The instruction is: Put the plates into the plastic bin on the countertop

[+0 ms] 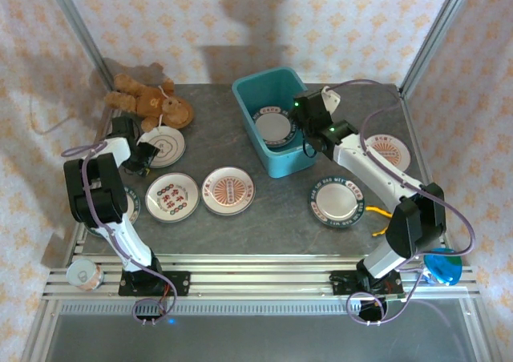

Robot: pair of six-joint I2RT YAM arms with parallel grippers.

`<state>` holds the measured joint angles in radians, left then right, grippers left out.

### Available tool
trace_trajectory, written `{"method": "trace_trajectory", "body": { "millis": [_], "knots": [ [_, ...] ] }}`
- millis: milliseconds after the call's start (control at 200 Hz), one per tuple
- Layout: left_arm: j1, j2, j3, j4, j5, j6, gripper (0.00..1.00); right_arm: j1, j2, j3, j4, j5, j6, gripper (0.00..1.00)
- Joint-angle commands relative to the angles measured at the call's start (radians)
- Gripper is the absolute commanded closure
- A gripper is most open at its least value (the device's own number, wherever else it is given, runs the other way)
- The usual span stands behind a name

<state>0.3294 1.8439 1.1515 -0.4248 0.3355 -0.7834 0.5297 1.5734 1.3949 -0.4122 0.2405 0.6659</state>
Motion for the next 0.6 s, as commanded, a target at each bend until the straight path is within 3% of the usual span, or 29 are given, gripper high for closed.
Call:
{"method": "trace_trajectory", "body": {
  "millis": [0,255,596],
  "knots": [
    [0.010,0.023,0.023,0.018,0.012,0.016,0.43,0.007,-0.023,-0.001,-0.023,0.043,0.019,0.38],
    [0.010,0.015,-0.005,0.034,0.005,0.012,0.64,0.007,0.002,0.016,-0.027,0.034,0.020,0.38],
    [0.011,-0.010,-0.035,0.016,-0.003,0.030,0.84,0.007,0.015,0.023,-0.028,0.017,0.011,0.38]
  ]
}}
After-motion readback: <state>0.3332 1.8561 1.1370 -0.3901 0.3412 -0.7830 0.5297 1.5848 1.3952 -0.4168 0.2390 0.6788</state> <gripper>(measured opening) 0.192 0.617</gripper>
